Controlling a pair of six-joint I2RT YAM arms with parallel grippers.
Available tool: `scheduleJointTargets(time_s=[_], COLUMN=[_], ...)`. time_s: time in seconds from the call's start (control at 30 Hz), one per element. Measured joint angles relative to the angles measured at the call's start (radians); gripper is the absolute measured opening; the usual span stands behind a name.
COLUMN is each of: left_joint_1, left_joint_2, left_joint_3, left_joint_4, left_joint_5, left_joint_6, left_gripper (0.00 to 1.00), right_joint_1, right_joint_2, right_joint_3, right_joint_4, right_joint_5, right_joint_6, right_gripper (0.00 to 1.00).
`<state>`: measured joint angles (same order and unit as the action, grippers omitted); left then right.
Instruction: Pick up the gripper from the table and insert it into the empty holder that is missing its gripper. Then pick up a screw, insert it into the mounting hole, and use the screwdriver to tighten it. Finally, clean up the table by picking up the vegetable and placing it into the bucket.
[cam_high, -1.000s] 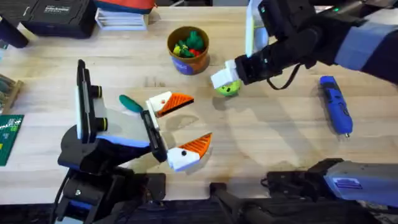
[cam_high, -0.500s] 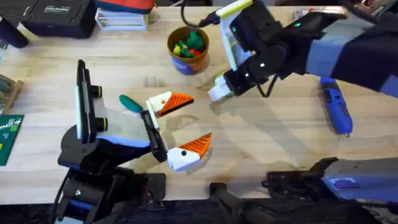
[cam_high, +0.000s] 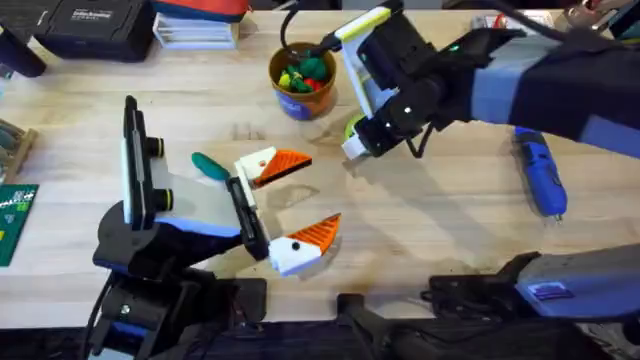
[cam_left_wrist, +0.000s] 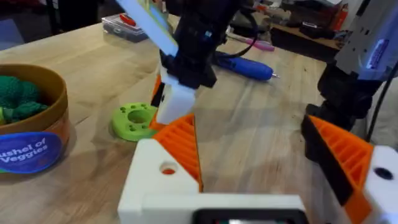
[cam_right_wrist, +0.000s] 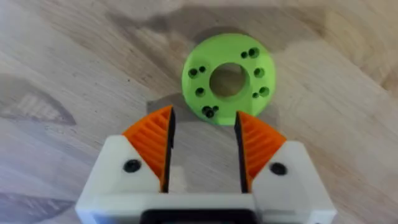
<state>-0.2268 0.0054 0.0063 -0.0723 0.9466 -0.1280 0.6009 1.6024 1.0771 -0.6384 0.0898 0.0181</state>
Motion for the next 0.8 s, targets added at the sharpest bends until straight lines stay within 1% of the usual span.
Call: scheduleJointTargets(time_s=[0.07,0.2,0.27,0.43,0.5,0.6,0.8], left_joint_1=[0.0,0.0,0.0,0.0,0.0,0.0,0.0], left_joint_2=[0.0,0.0,0.0,0.0,0.0,0.0,0.0], left_joint_3=[0.0,0.0,0.0,0.0,0.0,0.0,0.0], left_joint_4=[0.0,0.0,0.0,0.0,0.0,0.0,0.0], left_joint_5=[0.0,0.0,0.0,0.0,0.0,0.0,0.0], left_joint_6=[0.0,0.0,0.0,0.0,0.0,0.0,0.0], left_gripper=[0.986,0.986,0.985,0.986,0.985,0.985,0.985], right_joint_1=[0.001,0.003,0.003,0.003,0.003,0.003,0.003], right_joint_2=[0.024,0.058,0.058,0.058,0.058,0.057,0.057], right_joint_3=[0.0,0.0,0.0,0.0,0.0,0.0,0.002], right_joint_4=[0.005,0.011,0.015,0.018,0.018,0.023,0.023], right_joint_5=[0.0,0.003,0.008,0.019,0.022,0.027,0.026], right_joint_6=[0.0,0.0,0.0,0.0,0.0,-0.001,0.0], right_gripper=[0.46,0.383,0.314,0.231,0.161,0.018,0.008])
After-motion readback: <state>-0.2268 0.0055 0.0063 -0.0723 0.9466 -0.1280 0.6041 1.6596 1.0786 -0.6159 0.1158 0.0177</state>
